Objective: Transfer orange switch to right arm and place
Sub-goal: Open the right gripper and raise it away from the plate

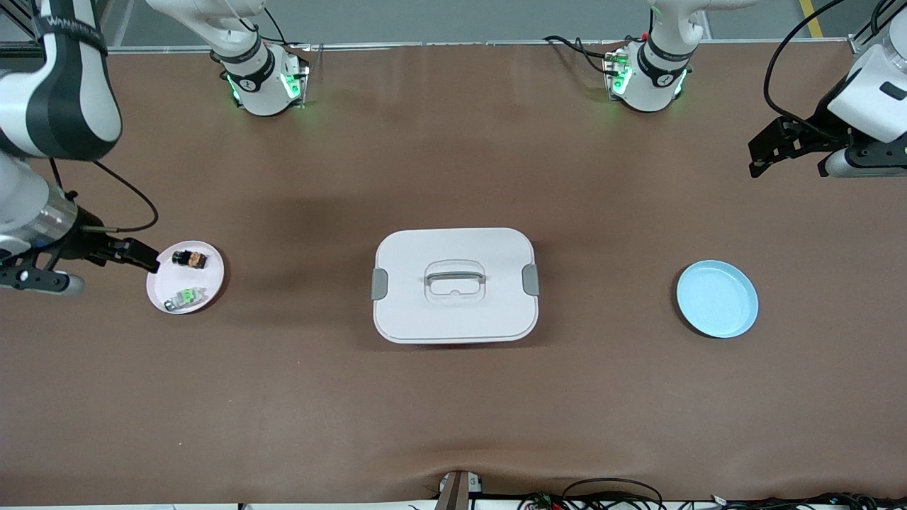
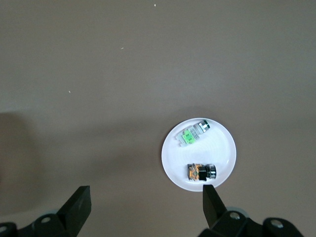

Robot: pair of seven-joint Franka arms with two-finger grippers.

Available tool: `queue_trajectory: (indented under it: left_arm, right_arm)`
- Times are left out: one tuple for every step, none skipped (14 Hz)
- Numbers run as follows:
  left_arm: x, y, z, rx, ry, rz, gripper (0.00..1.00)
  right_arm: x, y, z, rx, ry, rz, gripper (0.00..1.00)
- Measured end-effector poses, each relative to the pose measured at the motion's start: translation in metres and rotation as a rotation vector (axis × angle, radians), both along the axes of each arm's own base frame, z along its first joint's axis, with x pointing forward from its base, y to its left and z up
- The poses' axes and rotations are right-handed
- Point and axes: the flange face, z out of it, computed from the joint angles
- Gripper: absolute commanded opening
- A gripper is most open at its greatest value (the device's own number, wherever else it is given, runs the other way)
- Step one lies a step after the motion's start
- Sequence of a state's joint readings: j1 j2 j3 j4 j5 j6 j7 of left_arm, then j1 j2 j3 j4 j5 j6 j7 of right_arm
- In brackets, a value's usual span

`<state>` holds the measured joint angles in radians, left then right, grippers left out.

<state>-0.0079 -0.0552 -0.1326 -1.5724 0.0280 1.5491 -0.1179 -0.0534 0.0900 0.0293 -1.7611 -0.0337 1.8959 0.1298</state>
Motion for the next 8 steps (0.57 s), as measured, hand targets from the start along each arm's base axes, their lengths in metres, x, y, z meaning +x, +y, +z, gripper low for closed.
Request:
queue_trajectory:
  left_arm:
    - [0.0,0.0,0.0,0.0,0.0,0.0,1.0]
    - [0.0,0.0,0.0,0.0,0.0,0.0,1.0]
    - [0.0,0.0,0.0,0.0,0.0,0.0,1.0]
    - [0.0,0.0,0.0,0.0,0.0,0.0,1.0]
    - [0.0,0.0,0.0,0.0,-0.001,0.0,1.0]
    - [0.0,0.0,0.0,0.0,-0.001,0.0,1.0]
    - [0.0,0.0,0.0,0.0,0.0,0.0,1.0]
    - [0.0,0.0,0.0,0.0,0.0,0.0,1.0]
  right_arm:
    - [-0.007,-0.001,0.013,-0.001,-0.003,-0.002,1.0]
    - [-0.013,-0.001,0.025,-0.002,-0.008,-0.004,1.0]
    - [-0.02,-0.001,0.037,-0.003,-0.016,-0.002,1.0]
    - [-0.026,-0.001,0.048,-0.006,-0.025,0.012,1.0]
    - [-0.031,-0.001,0.059,-0.009,-0.038,0.044,1.0]
    - [-0.036,-0.003,0.069,-0.013,-0.049,0.079,1.0]
    - [-0.04,-0.006,0.076,-0.016,-0.055,0.104,1.0]
    - [-0.045,-0.01,0.081,-0.017,-0.054,0.111,1.0]
